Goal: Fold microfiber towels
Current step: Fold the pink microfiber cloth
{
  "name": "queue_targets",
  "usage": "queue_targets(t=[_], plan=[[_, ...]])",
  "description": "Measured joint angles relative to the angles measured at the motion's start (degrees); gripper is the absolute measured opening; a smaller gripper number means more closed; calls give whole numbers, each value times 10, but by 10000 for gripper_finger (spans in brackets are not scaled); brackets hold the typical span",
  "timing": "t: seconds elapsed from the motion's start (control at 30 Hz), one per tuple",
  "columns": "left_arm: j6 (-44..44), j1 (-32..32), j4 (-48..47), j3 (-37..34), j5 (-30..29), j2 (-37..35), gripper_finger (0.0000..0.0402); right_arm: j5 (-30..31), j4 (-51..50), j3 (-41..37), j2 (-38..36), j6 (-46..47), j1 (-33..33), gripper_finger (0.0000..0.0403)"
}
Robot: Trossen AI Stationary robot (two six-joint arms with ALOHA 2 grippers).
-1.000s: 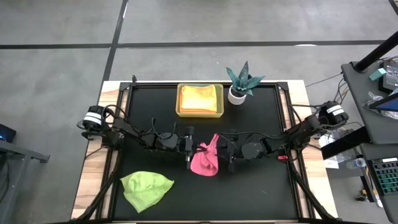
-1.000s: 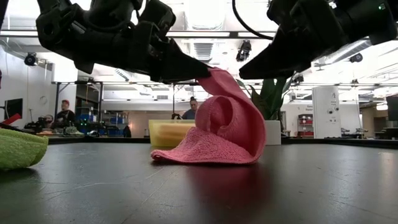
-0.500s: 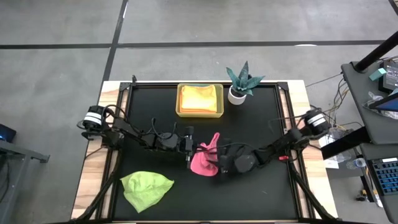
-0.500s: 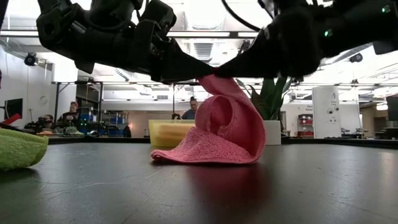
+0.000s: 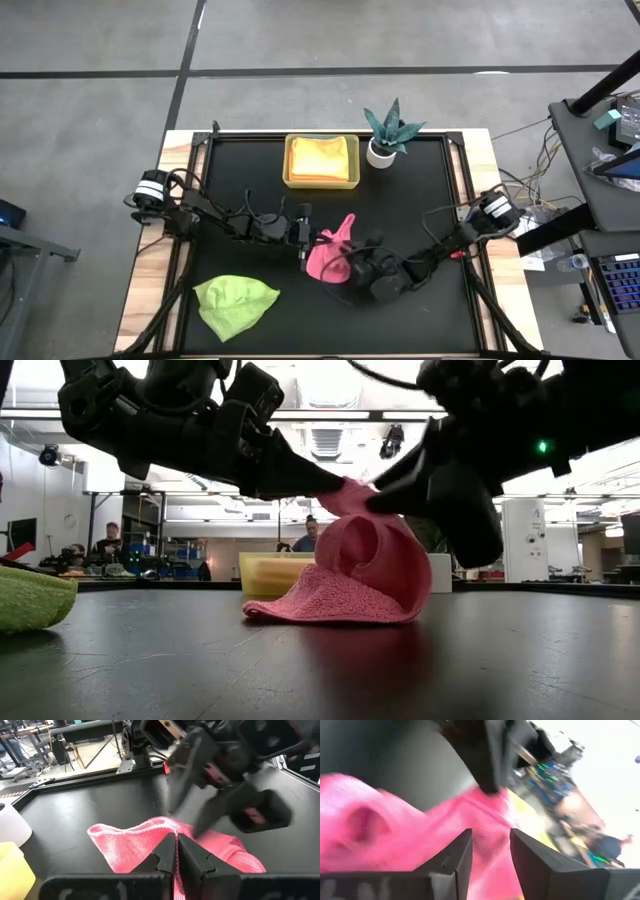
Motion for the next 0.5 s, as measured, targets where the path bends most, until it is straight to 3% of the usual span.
queue_targets(t=[0.17, 0.33, 0.4, 0.5], plan=[[0, 0, 1, 0, -1, 0, 0, 110, -137, -1, -26, 71, 1, 111], [0, 0, -3, 0, -2, 0, 0, 97, -309, -2, -84, 245, -2, 93], [0, 0, -4, 0, -4, 0, 0, 55, -347, -3, -116, 313, -3, 86], [-1, 0, -4, 0, -22, 0, 0, -65, -349, -8, -159, 363, -13, 83]])
